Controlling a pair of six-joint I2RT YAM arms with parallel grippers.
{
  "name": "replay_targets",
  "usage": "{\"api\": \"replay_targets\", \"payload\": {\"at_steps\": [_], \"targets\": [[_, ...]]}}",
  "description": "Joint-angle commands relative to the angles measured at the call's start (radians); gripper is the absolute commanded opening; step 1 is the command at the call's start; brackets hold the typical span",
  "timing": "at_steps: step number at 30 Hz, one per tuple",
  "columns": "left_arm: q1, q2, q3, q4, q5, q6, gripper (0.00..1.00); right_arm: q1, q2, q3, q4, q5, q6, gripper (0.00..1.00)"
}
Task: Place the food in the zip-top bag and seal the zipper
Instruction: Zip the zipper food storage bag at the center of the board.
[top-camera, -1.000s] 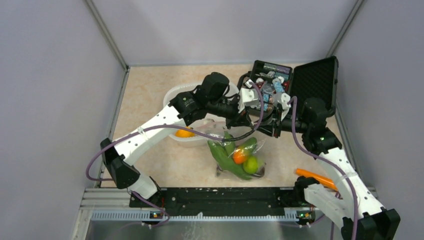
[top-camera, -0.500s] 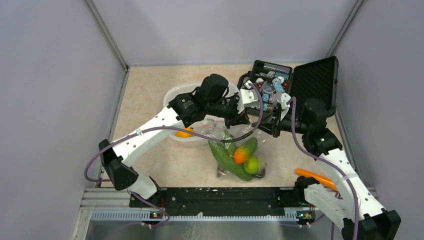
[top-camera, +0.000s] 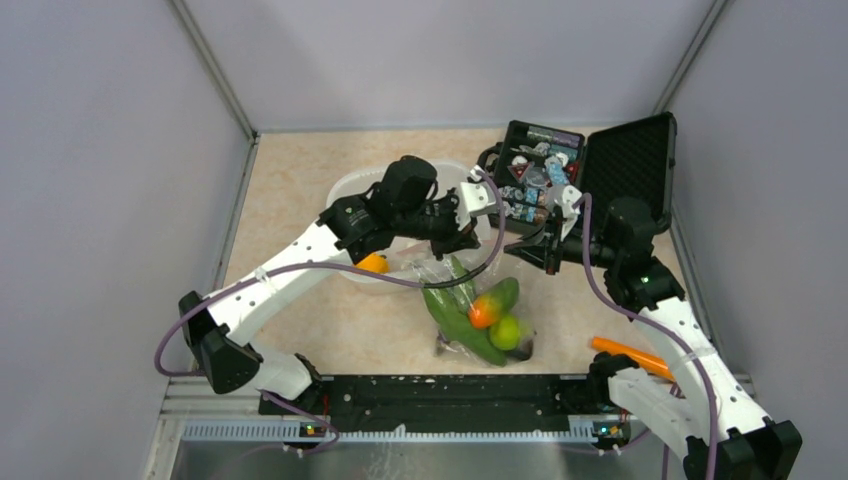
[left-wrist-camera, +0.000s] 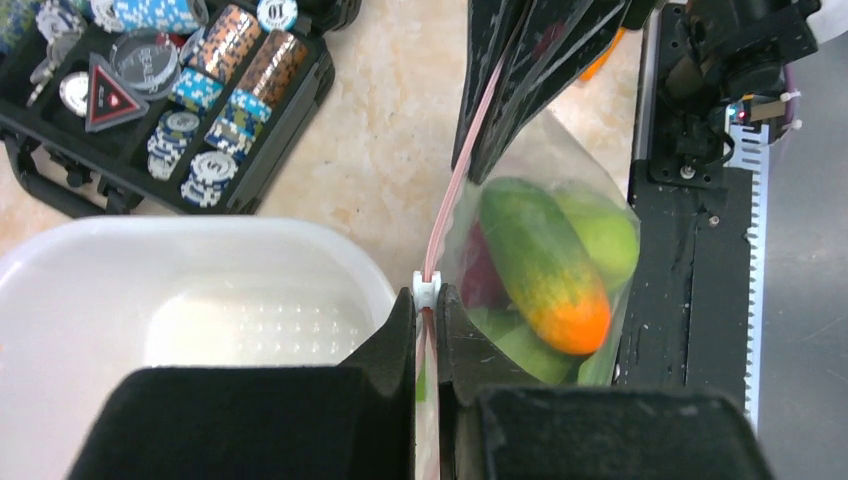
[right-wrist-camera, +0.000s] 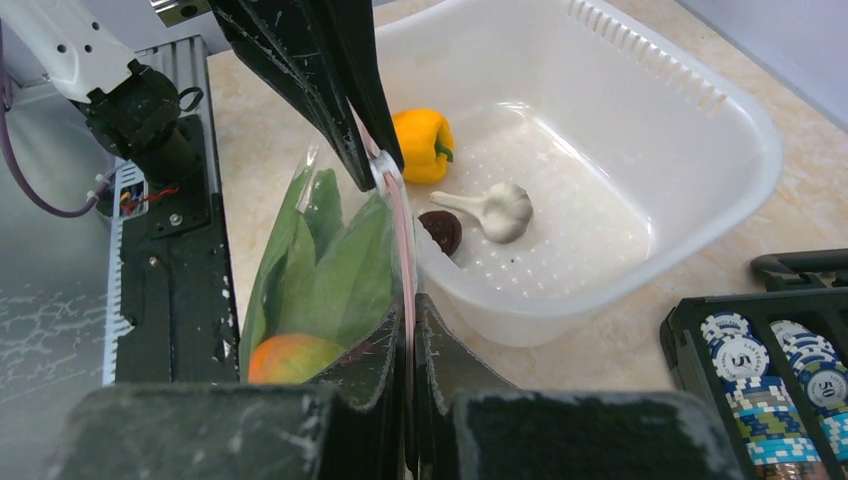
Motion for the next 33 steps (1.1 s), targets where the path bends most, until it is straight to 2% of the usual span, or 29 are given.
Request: {"api": "replay_targets", "payload": {"at_steps": [1,7,9,10,12,14,15,16,18,19,20,21,26,33], "targets": [[0.035,-0.060,-0.057,-0.030,-0.046,0.003,0.00,0.004,-0.033,0.004,0.067,0.005,0.000,0.00],[0.041,-0.073,-0.074,0.024,0.006,-0.025,0.01,0.004,-0.029,0.001,0.086,-0.010,0.017,0.00],[0.041,-0.063,-0.070,0.055,0.044,-0.045,0.13,0.005,-0.030,0.001,0.090,-0.023,0.023,0.00],[0.041,-0.056,-0.062,0.066,0.059,-0.053,0.22,0.004,-0.031,-0.001,0.093,-0.028,0.026,0.00],[0.041,-0.039,-0.040,0.070,0.085,-0.059,0.32,0.004,-0.033,-0.007,0.108,-0.038,0.033,0.00],[0.041,-0.026,-0.022,0.066,0.091,-0.064,0.50,0.005,-0.033,-0.009,0.120,-0.040,0.041,0.00],[0.041,-0.024,-0.015,0.062,0.093,-0.063,0.54,0.004,-0.032,-0.009,0.122,-0.042,0.042,0.00],[0.041,-0.022,-0.013,0.061,0.093,-0.061,0.59,0.004,-0.031,-0.010,0.122,-0.042,0.043,0.00],[0.041,-0.029,-0.018,0.070,0.085,-0.059,0.77,0.005,-0.034,-0.011,0.122,-0.042,0.043,0.00],[0.041,-0.034,-0.025,0.080,0.067,-0.061,0.81,0.005,-0.034,-0.010,0.120,-0.043,0.043,0.00],[0.042,-0.045,-0.034,0.095,0.035,-0.075,0.92,0.005,-0.034,-0.009,0.114,-0.043,0.041,0.00],[0.048,-0.069,-0.052,0.120,0.015,-0.086,0.98,0.004,-0.034,-0.005,0.110,-0.041,0.038,0.00],[0.138,-0.179,-0.193,0.297,0.109,-0.161,0.99,0.004,-0.036,-0.005,0.092,-0.041,0.036,0.00],[0.185,-0.160,-0.180,0.297,0.323,-0.155,0.99,0.004,-0.040,0.000,0.089,-0.046,0.039,0.00]]}}
